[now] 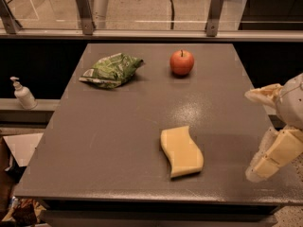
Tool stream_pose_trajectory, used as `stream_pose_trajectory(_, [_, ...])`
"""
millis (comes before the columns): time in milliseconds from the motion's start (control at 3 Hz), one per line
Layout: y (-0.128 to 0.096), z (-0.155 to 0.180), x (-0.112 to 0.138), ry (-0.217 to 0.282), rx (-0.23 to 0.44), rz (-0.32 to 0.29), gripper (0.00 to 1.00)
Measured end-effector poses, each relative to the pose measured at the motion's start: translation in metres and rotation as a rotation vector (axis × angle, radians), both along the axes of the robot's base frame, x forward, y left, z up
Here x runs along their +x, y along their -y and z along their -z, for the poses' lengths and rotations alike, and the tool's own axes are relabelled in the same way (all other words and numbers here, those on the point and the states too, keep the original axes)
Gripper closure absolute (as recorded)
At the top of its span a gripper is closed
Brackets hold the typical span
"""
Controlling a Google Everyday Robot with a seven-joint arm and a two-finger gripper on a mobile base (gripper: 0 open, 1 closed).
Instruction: Move sponge near green jalapeno chip bag
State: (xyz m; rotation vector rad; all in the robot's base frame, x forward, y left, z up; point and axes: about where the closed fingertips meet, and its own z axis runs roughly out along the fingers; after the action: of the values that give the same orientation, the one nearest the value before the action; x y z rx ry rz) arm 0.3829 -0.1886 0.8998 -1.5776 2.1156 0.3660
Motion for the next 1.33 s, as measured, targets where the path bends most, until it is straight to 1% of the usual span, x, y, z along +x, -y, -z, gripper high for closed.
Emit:
stream_pose_trajectory(333, [-0.024,0.015,-0.011,-0.011,0.131,-0.032,0.0])
stream_pose_trajectory(667, [-0.049,0.025,-0.014,0.004,0.233,-0.071,0.0])
stream_pose_trajectory(1000, [-0.075,0.035,-0.011,0.043,0.298,-0.097,0.0])
stream_pose_trajectory(1333, [-0.078,0.034,-0.009,0.053,0.304,-0.1,0.0])
